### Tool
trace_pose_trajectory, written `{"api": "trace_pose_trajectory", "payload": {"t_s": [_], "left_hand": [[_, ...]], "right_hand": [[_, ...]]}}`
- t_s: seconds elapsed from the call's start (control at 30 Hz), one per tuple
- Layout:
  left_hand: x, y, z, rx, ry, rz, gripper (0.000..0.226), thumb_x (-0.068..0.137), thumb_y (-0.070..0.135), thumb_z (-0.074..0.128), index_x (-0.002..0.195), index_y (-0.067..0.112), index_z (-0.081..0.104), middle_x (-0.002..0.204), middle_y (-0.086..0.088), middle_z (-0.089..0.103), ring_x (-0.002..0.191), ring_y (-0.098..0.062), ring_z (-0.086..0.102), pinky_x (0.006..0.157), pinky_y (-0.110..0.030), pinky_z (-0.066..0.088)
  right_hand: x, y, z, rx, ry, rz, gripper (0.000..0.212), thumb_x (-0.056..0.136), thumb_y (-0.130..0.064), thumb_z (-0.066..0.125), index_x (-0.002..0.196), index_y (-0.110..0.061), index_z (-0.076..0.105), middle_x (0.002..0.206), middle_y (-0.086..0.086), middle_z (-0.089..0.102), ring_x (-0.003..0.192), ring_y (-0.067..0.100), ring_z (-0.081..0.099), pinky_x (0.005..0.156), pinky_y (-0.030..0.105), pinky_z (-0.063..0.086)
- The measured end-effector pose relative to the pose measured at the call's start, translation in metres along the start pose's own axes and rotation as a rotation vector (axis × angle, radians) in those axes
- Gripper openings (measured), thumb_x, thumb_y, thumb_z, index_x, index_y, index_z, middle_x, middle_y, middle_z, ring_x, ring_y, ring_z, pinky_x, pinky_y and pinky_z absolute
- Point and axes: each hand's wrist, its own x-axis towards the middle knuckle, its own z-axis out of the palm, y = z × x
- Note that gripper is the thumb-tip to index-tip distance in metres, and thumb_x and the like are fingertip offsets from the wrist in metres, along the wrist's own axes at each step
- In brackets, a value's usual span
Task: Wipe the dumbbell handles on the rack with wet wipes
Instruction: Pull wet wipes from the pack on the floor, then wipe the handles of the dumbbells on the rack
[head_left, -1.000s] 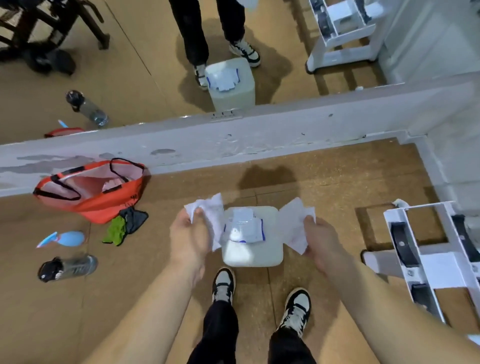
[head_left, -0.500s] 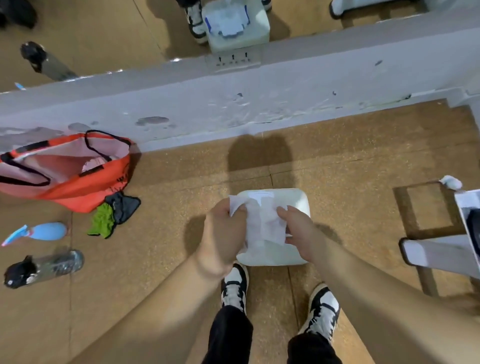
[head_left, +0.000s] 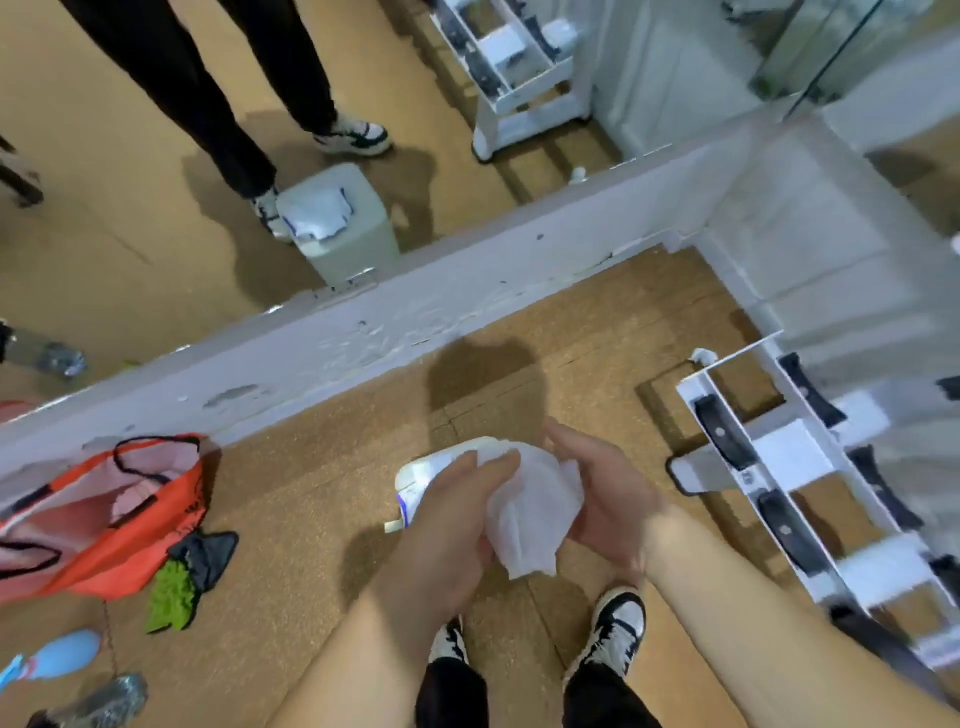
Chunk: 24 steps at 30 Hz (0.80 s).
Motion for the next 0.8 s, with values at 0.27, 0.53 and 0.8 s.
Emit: {"api": "trace_pose_trajectory", "payload": {"t_s": [0.27,0.53,0.8], "left_hand": [[-0.095,0.02,0.195,0.278,-0.253,0.085,0.04,0.09,0.028,0.071,0.119,0.001,0.072,0.116,-0.018,0.076,0.114,-0.033,0.071,0.104,-0.047,0.052],[-0.13,-0.03,0.407,0.383,-0.312,0.084,0.051,0.102,0.048,0.058,0.113,0.0,0.073,0.111,-0.019,0.076,0.106,-0.036,0.074,0.1,-0.054,0.054],[-0.105,-0.039,0.524,0.245,-0.418,0.1,0.067,0.067,0.037,0.083,0.121,0.0,0.068,0.122,-0.029,0.068,0.112,-0.045,0.066,0.097,-0.052,0.051]], "right_hand": [[-0.212,-0.081,-0.082,-0.069,0.313,-0.437,0.011,0.096,-0.02,0.072,0.089,-0.015,0.067,0.091,0.012,0.069,0.081,0.022,0.067,0.071,0.033,0.054],[-0.378,-0.119,-0.213,0.155,0.44,-0.612,0.012,0.099,-0.022,0.071,0.102,-0.011,0.071,0.091,0.013,0.073,0.078,0.022,0.072,0.069,0.033,0.058],[-0.427,-0.159,-0.286,0.344,0.511,-0.612,0.019,0.097,-0.031,0.073,0.107,-0.015,0.068,0.095,0.011,0.074,0.08,0.026,0.069,0.067,0.035,0.058]]}}
